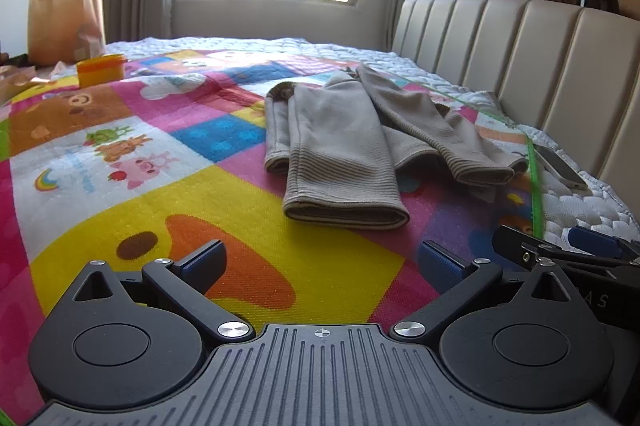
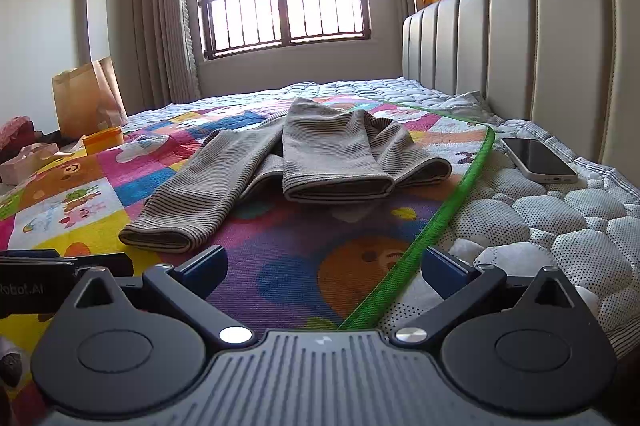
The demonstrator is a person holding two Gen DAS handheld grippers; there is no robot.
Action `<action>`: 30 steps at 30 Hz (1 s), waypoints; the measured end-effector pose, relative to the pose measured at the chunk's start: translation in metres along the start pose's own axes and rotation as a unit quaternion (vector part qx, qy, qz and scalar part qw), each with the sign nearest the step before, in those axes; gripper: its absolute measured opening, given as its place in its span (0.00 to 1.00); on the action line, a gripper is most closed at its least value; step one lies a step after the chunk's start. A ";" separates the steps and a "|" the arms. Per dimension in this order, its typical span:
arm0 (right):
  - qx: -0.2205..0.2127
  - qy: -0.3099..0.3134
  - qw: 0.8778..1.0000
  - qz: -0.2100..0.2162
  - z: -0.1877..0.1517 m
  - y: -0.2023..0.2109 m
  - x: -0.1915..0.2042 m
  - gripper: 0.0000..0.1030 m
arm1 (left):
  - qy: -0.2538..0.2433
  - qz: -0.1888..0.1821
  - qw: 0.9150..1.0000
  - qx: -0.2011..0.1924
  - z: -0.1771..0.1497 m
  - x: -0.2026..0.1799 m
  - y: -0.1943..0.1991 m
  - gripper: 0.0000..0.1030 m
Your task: Fold clothes
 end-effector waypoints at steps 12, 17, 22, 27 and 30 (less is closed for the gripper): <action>0.001 -0.003 1.000 -0.001 -0.002 0.000 -0.002 1.00 | 0.001 0.001 1.000 0.003 -0.001 0.000 0.000 1.00; 0.002 -0.003 1.000 -0.001 -0.002 0.000 -0.003 1.00 | 0.002 0.001 1.000 0.005 -0.002 0.001 0.001 1.00; 0.003 -0.003 1.000 -0.002 -0.003 0.000 -0.004 1.00 | 0.003 0.000 1.000 0.007 -0.003 0.001 0.000 1.00; 0.003 -0.003 1.000 -0.002 -0.004 0.000 -0.004 1.00 | 0.003 0.001 1.000 0.007 -0.003 0.002 0.001 1.00; 0.004 -0.002 1.000 -0.002 -0.004 0.000 -0.004 1.00 | 0.003 0.001 1.000 0.007 -0.003 0.001 0.000 1.00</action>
Point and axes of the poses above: each gripper's, at about its wrist camera, not at the fingertips, and y roughly against the way its jaws point, x to its left, z to its top, the point moved 5 cm from there along -y, roughly the way its jaws point, and after that the axes turned 2 degrees about -y, right-handed, at the moved point
